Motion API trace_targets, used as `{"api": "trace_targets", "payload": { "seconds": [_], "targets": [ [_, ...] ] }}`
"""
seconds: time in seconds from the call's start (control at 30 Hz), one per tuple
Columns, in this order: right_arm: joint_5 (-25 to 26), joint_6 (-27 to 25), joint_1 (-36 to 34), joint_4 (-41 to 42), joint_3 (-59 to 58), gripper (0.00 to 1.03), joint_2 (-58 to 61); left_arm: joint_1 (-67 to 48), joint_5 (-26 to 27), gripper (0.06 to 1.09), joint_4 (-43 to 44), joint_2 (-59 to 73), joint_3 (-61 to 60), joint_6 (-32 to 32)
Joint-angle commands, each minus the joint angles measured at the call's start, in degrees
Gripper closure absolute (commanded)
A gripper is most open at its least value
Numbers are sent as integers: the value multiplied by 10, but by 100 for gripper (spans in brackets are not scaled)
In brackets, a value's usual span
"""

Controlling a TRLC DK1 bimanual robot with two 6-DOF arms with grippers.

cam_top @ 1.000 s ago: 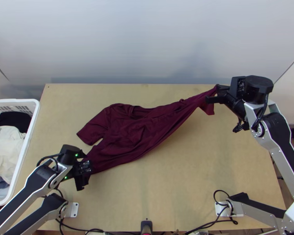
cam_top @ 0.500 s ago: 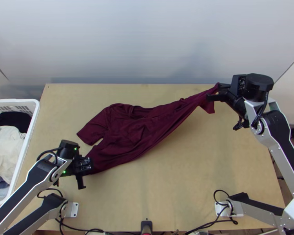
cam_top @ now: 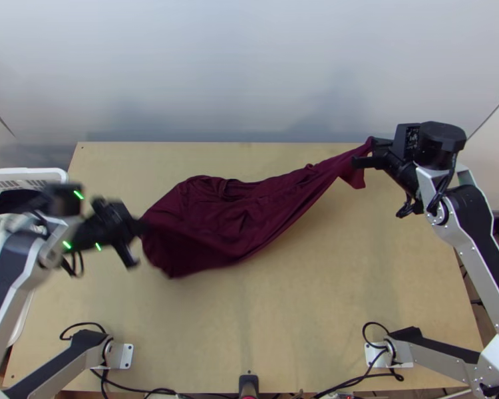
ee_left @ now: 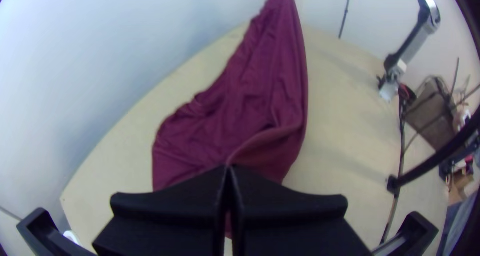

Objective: Fold the t-shirt

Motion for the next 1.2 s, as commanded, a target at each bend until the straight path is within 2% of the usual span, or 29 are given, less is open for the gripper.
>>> {"api": "trace_targets", "payload": {
  "seconds": [0.0,0.1,0.23,0.43,0.57,0.67,0.8,0.87,0.97,1.17],
  "targets": [
    [1,0,-3,-5,20,100,2,93,73,105,-29,106,287,-133],
    [1,0,-4,-9,29,100,6,143,81,105,-14,172,373,-199],
    [1,1,-8,-9,37,100,7,244,90,105,32,266,420,-278],
    [2,0,-31,-9,106,100,17,350,92,105,25,382,554,-334],
    [2,1,-34,-9,201,100,35,360,91,105,21,375,618,-338],
    [2,21,-34,-4,279,100,52,355,85,105,51,344,623,-366],
    [2,36,-27,8,329,100,60,346,82,105,106,304,623,-432],
    [3,40,-26,26,332,100,60,340,61,105,133,299,623,-455],
    [18,36,-24,60,341,100,67,317,17,105,162,295,621,-456],
    [28,36,-20,66,400,100,97,292,7,105,172,281,603,-448]
  ]
}}
